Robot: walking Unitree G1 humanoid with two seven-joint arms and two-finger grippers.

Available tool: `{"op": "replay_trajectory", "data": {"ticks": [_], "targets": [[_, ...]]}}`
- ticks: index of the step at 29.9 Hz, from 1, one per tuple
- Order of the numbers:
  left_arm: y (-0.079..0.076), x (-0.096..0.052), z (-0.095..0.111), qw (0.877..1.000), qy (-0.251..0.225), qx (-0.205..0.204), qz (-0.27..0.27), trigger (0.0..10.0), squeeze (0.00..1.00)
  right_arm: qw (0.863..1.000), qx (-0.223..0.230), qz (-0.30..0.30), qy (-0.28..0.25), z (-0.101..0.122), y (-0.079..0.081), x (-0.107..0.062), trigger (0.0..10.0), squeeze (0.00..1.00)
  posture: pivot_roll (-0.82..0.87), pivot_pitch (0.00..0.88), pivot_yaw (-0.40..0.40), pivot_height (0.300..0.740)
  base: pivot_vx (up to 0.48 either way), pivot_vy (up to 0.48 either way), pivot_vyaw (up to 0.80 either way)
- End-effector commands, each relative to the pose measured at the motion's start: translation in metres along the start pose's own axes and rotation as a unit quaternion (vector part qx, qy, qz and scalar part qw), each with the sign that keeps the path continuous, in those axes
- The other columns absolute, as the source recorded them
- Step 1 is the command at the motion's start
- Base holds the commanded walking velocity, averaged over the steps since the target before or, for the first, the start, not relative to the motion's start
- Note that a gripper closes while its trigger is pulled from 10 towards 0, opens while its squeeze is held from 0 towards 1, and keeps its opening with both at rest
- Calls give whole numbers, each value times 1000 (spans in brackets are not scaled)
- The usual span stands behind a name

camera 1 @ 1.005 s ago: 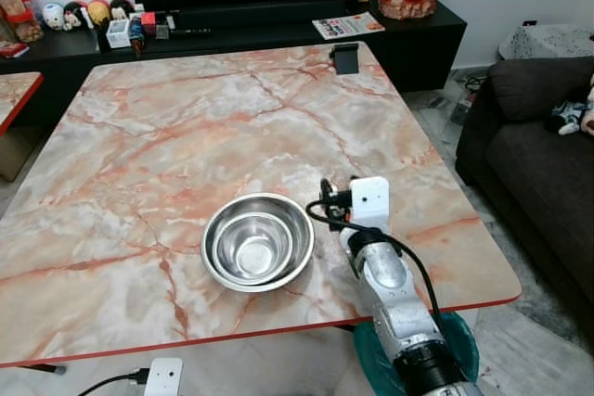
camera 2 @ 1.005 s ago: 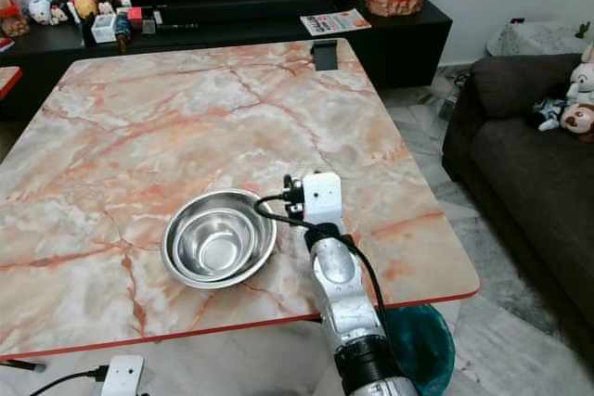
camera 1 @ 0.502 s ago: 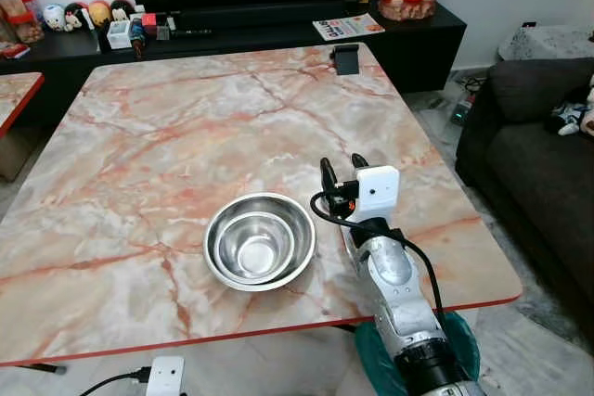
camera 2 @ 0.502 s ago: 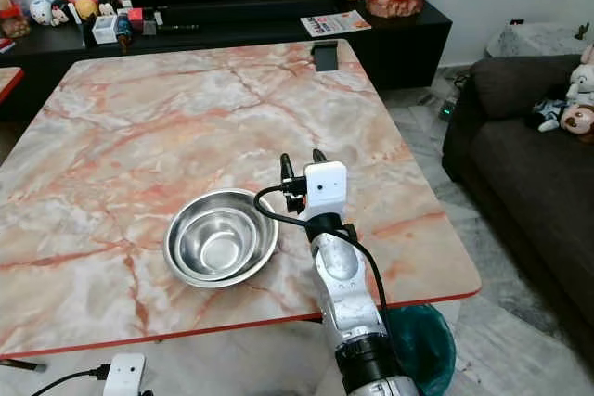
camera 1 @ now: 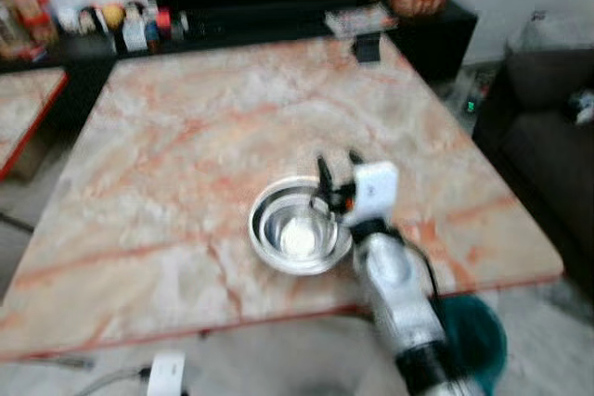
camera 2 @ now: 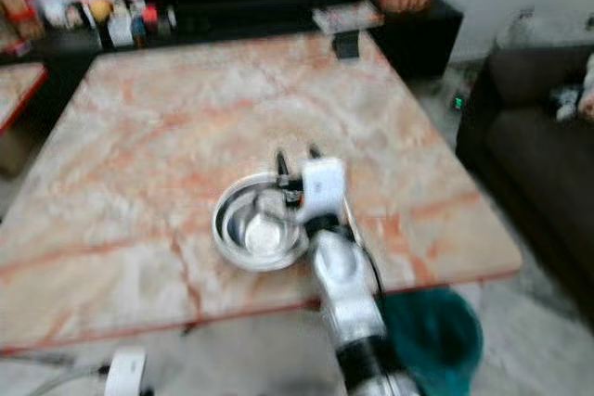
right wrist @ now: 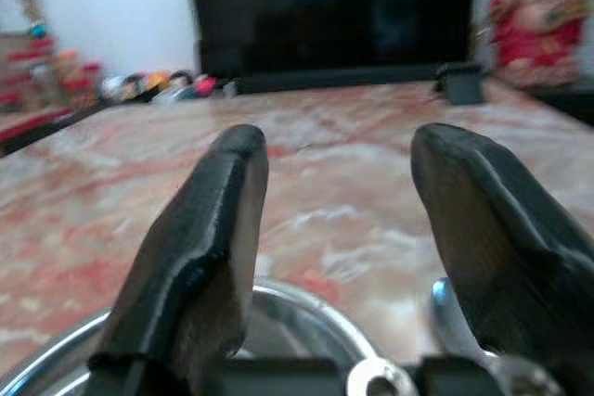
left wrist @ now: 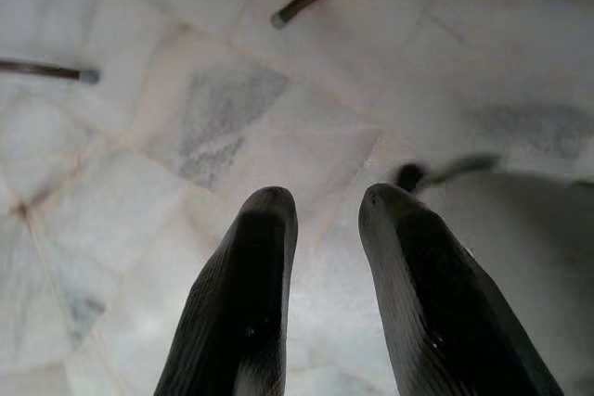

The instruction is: Setting the table

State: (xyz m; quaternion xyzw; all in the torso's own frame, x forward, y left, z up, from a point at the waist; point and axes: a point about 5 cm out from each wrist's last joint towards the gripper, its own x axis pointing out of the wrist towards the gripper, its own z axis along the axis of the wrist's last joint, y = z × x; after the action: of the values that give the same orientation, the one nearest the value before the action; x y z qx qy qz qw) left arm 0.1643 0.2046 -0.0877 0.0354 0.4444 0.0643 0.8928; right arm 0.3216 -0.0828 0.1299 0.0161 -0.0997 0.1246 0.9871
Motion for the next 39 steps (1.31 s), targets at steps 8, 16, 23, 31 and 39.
{"op": "replay_trajectory", "data": {"ticks": [8, 16, 23, 31, 39], "targets": [[8, 0, -2, 1000, 5, -3, 12, 10000, 0, 1000, 9, 13, -7, 3, 10, 3, 10000, 0, 5, 42, 43, 740, 0, 367, 0], [8, -1, -2, 1000, 4, -5, 15, 10000, 0, 999, -2, 30, -19, 7, 13, 4, 10000, 0, 9, 42, 38, 740, 0, 368, 0], [7, -1, -2, 1000, 4, -6, 14, 10000, 0, 999, -2, 34, -23, 7, 13, 3, 10000, 0, 9, 42, 35, 740, 0, 371, 605], [5, -1, -2, 1000, 4, -7, 12, 10000, 0, 999, -9, 44, -24, 7, 13, 3, 10000, 0, 9, 40, 31, 740, 0, 373, 144], [5, 0, -2, 1000, 3, -9, 13, 10000, 0, 998, -5, 50, -25, 7, 15, 3, 10000, 0, 13, 37, 29, 740, 0, 378, 652]]}}
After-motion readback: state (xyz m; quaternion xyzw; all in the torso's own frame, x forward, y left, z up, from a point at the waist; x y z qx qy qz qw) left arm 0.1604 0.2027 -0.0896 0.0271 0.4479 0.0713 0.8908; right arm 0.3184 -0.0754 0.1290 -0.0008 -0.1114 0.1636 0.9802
